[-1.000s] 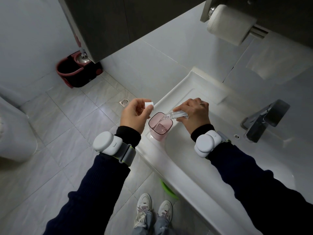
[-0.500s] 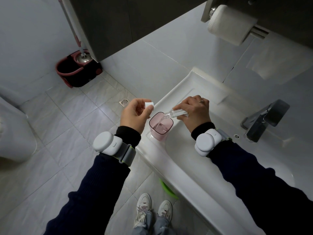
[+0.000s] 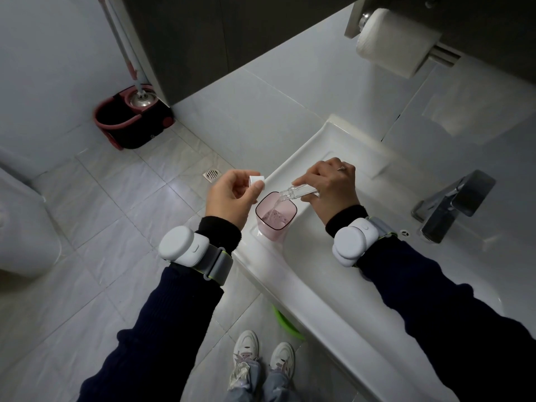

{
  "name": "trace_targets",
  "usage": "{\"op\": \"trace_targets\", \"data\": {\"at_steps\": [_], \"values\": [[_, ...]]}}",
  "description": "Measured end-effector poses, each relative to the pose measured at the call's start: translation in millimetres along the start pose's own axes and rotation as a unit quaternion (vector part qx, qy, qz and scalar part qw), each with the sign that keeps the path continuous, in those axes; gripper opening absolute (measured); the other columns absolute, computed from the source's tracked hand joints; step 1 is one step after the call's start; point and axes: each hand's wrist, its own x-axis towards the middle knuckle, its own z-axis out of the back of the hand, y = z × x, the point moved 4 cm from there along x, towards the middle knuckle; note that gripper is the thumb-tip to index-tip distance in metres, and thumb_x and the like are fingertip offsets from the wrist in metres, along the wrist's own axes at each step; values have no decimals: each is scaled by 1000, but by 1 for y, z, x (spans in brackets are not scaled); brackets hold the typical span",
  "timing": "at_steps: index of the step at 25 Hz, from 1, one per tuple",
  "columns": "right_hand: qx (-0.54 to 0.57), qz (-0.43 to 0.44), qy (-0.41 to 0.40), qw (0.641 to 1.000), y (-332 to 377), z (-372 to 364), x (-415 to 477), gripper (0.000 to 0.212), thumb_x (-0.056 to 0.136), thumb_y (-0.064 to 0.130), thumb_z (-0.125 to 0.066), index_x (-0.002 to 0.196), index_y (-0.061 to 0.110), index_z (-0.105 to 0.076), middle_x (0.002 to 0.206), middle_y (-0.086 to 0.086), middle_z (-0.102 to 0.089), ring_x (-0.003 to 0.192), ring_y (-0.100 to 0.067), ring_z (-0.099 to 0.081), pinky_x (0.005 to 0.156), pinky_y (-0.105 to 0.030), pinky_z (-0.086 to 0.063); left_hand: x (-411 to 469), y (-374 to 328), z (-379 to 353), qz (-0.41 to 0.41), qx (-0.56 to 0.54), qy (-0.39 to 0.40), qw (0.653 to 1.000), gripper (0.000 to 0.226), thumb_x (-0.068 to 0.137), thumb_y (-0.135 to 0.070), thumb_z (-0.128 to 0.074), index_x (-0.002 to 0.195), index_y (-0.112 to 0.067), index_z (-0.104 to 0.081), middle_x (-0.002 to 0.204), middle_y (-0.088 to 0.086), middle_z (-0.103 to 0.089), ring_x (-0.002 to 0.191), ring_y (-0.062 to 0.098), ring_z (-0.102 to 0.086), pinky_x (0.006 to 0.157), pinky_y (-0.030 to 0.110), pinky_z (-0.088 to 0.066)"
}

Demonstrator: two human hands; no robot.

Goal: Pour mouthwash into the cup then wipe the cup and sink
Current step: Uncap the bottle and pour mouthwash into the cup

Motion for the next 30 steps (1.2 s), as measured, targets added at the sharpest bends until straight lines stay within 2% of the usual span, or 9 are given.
{"op": "trace_targets", "data": {"at_steps": [3, 7, 15, 19, 25, 30], "values": [[-18, 23, -3, 1000, 4, 2, 2, 47, 30, 5, -84, 72, 23, -70, 70, 0, -66, 79, -23, -57, 76, -30, -23, 1, 1, 0, -2, 3, 1, 1000, 11, 82, -6, -61, 93, -9, -60, 71, 1, -55, 51, -1, -52, 57, 12, -49], [-53, 63, -1, 997, 11, 4, 2, 48, 31, 1, -81, 72, 24, -69, 71, 2, -66, 76, -26, -63, 84, -32, -22, 2, 0, 1, -5, -1, -3, 1000, 11, 82, -6, -61, 93, -10, -61, 70, 1, -56, 50, -1, -52, 57, 12, -48], [-78, 125, -24, 989, 24, 6, 4, 27, 46, 5, -63, 65, 22, -68, 67, 2, -65, 75, -24, -65, 90, -34, -22, 1, 2, 2, -1, -9, -4, 1000, 12, 82, -5, -61, 92, -10, -60, 70, -1, -56, 51, -2, -52, 56, 10, -47], [-103, 155, -37, 982, 28, 3, 6, 25, 48, 4, -59, 61, 23, -67, 65, 3, -64, 72, -23, -65, 95, -33, -20, 2, 3, 3, 1, -8, -4, 1000, 11, 81, -6, -62, 90, -12, -61, 70, 1, -56, 51, -1, -51, 56, 11, -48], [-100, 143, -33, 984, 27, -1, 5, 25, 48, 4, -62, 63, 23, -67, 67, 3, -64, 74, -23, -65, 93, -36, -22, 4, 5, 3, 4, 1, -1, 1000, 11, 81, -7, -63, 92, -12, -61, 71, 0, -57, 53, 0, -52, 57, 13, -48], [-91, 54, 5, 994, 13, -7, 1, 34, 43, 20, -83, 73, 26, -68, 69, 2, -65, 69, -27, -62, 89, -36, -21, 5, 5, 0, 5, 14, 4, 1000, 12, 82, -7, -62, 94, -9, -62, 73, 1, -58, 51, -1, -52, 57, 10, -48]]}}
